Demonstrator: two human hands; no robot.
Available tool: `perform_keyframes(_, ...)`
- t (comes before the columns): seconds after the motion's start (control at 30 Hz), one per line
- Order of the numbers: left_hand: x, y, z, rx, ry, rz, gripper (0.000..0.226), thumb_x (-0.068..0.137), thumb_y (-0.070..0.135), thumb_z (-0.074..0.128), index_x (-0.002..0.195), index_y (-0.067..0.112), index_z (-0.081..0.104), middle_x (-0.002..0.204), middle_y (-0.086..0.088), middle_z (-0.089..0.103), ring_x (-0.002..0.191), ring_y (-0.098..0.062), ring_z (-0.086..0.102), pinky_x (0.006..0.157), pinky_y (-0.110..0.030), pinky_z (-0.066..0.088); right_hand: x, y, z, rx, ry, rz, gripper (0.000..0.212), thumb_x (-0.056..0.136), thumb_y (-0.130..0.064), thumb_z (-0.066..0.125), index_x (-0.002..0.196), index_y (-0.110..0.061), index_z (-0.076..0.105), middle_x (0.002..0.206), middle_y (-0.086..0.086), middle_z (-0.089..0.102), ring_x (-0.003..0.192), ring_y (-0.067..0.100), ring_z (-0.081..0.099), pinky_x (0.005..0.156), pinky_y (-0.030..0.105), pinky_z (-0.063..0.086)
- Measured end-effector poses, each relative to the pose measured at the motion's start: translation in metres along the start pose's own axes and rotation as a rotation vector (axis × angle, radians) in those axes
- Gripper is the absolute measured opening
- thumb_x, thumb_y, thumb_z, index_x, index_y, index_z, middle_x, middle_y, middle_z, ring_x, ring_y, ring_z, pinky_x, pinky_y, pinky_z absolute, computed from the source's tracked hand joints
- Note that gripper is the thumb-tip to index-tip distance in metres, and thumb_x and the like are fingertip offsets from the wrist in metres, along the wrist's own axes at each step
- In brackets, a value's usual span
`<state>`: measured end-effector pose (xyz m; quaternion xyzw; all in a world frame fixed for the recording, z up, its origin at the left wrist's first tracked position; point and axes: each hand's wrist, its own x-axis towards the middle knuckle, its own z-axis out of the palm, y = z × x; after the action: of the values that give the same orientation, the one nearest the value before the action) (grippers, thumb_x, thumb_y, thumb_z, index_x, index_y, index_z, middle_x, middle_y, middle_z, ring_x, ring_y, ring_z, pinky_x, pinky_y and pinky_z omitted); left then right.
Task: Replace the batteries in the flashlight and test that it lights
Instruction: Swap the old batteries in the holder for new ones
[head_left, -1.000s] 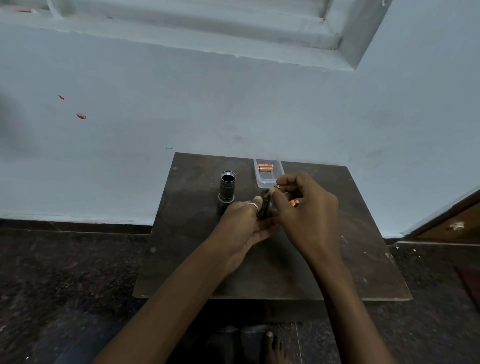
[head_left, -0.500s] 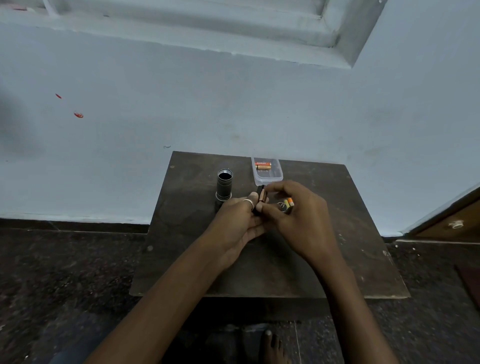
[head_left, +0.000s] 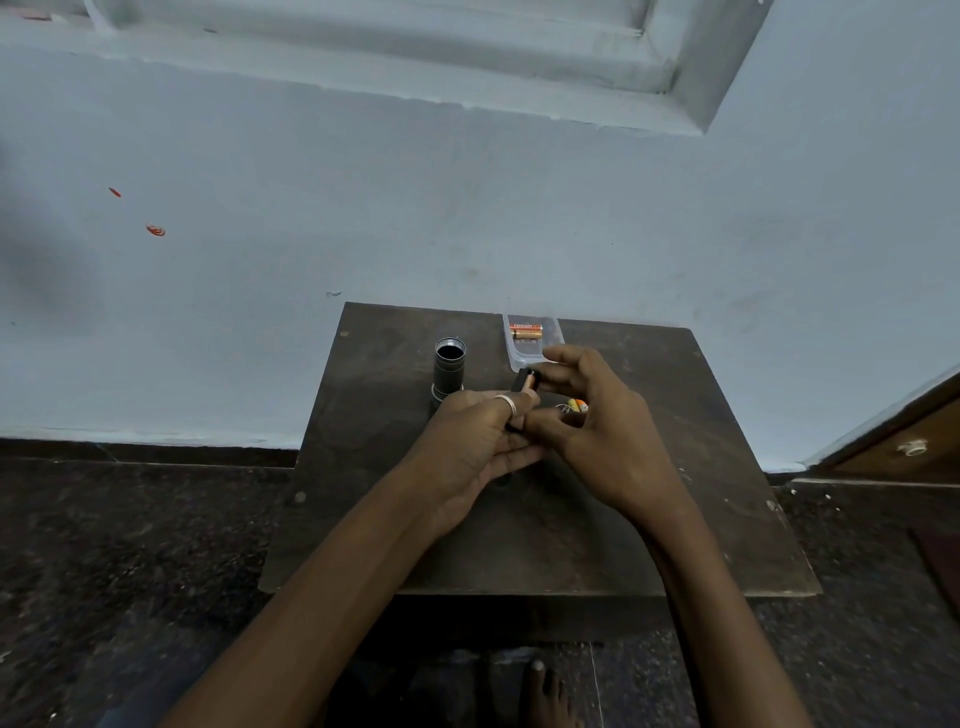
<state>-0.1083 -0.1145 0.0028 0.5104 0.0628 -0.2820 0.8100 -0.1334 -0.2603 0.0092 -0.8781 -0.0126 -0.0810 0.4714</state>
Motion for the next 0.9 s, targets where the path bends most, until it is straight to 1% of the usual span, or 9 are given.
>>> perform_keyframes(0.17, 0.0, -0.001, 0.0, -0.015, -0.014, 0.012, 0.018, 0.1, 0.014, 0.054, 0.105, 0.003, 0.068, 0.098, -0.017, 0.077, 0.095, -0.023, 0.075, 0.075, -0.032, 0.062, 0.0, -0.003, 0.0, 0.004, 0.001, -0.021, 0.065, 0.078, -0.015, 0.085, 0.133, -0.025, 0.053, 0.109, -0.03, 0.063, 0.11, -0.015, 0.059, 0.082, 0.012, 0.053)
perform_keyframes(0.23, -0.001, 0.001, 0.001, -0.04, -0.035, 0.004, 0.021, 0.101, 0.017, 0.052, 0.106, 0.004, 0.067, 0.097, -0.015, 0.078, 0.093, -0.022, 0.075, 0.071, -0.031, 0.062, 0.001, -0.003, 0.0, 0.003, -0.015, -0.02, 0.068, 0.076, -0.016, 0.086, 0.134, -0.025, 0.052, 0.112, -0.028, 0.063, 0.111, -0.013, 0.059, 0.086, 0.011, 0.052)
perform_keyframes(0.3, -0.002, 0.003, 0.001, -0.061, -0.076, -0.005, 0.025, 0.103, 0.02, 0.047, 0.107, 0.007, 0.068, 0.099, -0.014, 0.078, 0.094, -0.021, 0.075, 0.069, -0.03, 0.061, 0.001, -0.003, 0.001, 0.001, -0.033, -0.016, 0.072, 0.076, -0.015, 0.087, 0.137, -0.025, 0.05, 0.115, -0.026, 0.061, 0.109, -0.017, 0.056, 0.088, 0.006, 0.049)
perform_keyframes(0.4, -0.003, 0.004, 0.003, -0.061, -0.084, -0.006, 0.027, 0.103, 0.023, 0.046, 0.107, 0.01, 0.069, 0.099, -0.011, 0.078, 0.095, -0.019, 0.075, 0.068, -0.029, 0.061, 0.0, -0.004, 0.001, 0.006, -0.005, -0.019, 0.07, 0.078, -0.01, 0.084, 0.138, -0.024, 0.05, 0.116, -0.022, 0.062, 0.106, -0.019, 0.057, 0.083, 0.005, 0.049)
perform_keyframes(0.53, -0.001, 0.0, 0.003, -0.047, -0.044, 0.043, 0.022, 0.104, 0.018, 0.047, 0.107, 0.013, 0.068, 0.079, 0.002, 0.078, 0.08, -0.011, 0.075, 0.068, -0.028, 0.06, 0.0, -0.007, -0.001, -0.035, 0.023, -0.042, 0.074, 0.078, -0.004, 0.081, 0.139, -0.025, 0.046, 0.117, -0.02, 0.061, 0.103, -0.016, 0.058, 0.078, 0.017, 0.055)
perform_keyframes(0.6, -0.001, -0.001, 0.002, -0.041, -0.016, 0.062, 0.027, 0.105, 0.015, 0.045, 0.098, 0.015, 0.071, 0.072, 0.003, 0.076, 0.072, -0.008, 0.074, 0.066, -0.027, 0.061, -0.001, -0.009, -0.001, -0.049, 0.019, -0.047, 0.076, 0.077, -0.005, 0.081, 0.141, -0.026, 0.045, 0.118, -0.018, 0.061, 0.106, -0.012, 0.058, 0.081, 0.023, 0.055)
perform_keyframes(0.67, 0.0, -0.002, 0.002, -0.032, 0.002, 0.063, 0.036, 0.105, 0.013, 0.043, 0.088, 0.017, 0.075, 0.076, -0.002, 0.077, 0.078, -0.011, 0.074, 0.068, -0.027, 0.061, -0.001, -0.01, -0.001, -0.051, 0.017, -0.056, 0.077, 0.077, -0.005, 0.081, 0.141, -0.027, 0.043, 0.119, -0.017, 0.06, 0.106, -0.011, 0.058, 0.08, 0.024, 0.054)
perform_keyframes(0.8, 0.001, -0.002, 0.002, -0.015, 0.023, 0.045, 0.027, 0.106, 0.015, 0.041, 0.103, 0.011, 0.067, 0.097, -0.012, 0.074, 0.096, -0.02, 0.072, 0.077, -0.031, 0.062, -0.002, -0.011, -0.001, -0.046, 0.007, -0.055, 0.078, 0.078, -0.004, 0.08, 0.141, -0.03, 0.042, 0.119, -0.018, 0.059, 0.098, -0.013, 0.06, 0.079, 0.017, 0.053)
perform_keyframes(0.9, 0.001, -0.003, 0.001, 0.0, 0.015, 0.029, 0.029, 0.107, 0.016, 0.038, 0.114, 0.006, 0.065, 0.105, -0.015, 0.076, 0.1, -0.023, 0.073, 0.081, -0.034, 0.062, -0.002, -0.01, 0.0, -0.021, -0.006, -0.046, 0.077, 0.078, -0.003, 0.08, 0.137, -0.036, 0.042, 0.121, -0.019, 0.061, 0.087, 0.005, 0.069, 0.075, 0.016, 0.055)
